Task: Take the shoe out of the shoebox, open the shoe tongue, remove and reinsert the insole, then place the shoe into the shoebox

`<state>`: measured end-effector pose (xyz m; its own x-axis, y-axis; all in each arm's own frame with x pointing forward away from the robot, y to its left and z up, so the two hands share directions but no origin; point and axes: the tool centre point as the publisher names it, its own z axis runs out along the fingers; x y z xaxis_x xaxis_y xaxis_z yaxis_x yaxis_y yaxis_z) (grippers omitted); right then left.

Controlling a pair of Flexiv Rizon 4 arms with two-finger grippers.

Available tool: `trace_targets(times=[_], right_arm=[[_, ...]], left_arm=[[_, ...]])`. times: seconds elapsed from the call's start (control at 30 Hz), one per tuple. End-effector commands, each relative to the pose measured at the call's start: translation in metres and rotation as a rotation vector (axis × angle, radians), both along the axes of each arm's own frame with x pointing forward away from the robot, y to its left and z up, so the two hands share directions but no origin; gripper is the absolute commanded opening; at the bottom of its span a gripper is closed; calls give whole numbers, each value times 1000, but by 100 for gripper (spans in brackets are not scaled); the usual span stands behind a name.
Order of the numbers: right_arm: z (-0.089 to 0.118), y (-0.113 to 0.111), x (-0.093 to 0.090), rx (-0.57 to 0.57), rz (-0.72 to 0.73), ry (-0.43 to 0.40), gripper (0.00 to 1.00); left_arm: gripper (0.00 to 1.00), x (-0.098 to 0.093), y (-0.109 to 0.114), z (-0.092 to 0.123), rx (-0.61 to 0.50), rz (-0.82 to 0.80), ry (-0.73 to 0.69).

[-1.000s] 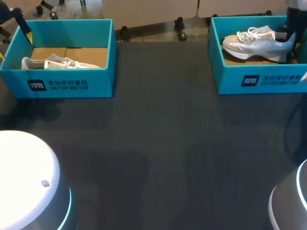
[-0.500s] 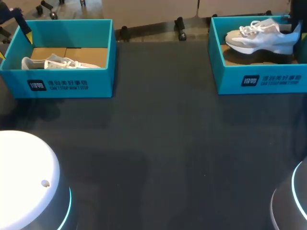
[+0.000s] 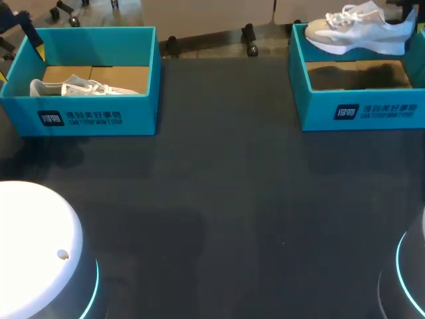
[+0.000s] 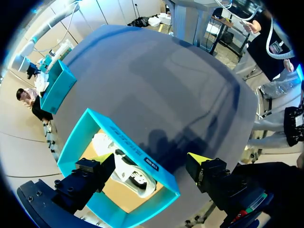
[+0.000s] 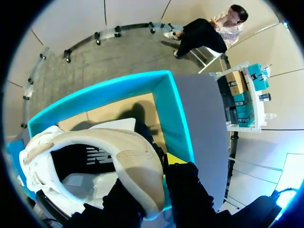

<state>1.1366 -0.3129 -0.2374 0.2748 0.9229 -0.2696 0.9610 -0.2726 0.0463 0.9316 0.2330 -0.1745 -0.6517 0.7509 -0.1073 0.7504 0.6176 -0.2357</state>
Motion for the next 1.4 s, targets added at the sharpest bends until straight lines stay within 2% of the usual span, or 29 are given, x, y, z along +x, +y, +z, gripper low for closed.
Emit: trace_targets(times=[0.03, 0.53, 0.6, 1.27, 1.4], right_arm=[[32, 13, -20, -32, 30, -79, 0], [70, 38, -45, -36, 58, -119, 0], [74, 41, -47, -6, 85, -174, 0], [74, 41, -47, -6, 85, -174, 0], [76, 61, -58, -16, 84, -156, 0]], left_arm=[[100, 0, 0, 0, 1, 0, -2], [100, 0, 0, 0, 1, 0, -2], [100, 0, 0, 0, 1, 0, -2], [100, 0, 0, 0, 1, 0, -2], [100, 0, 0, 0, 1, 0, -2]])
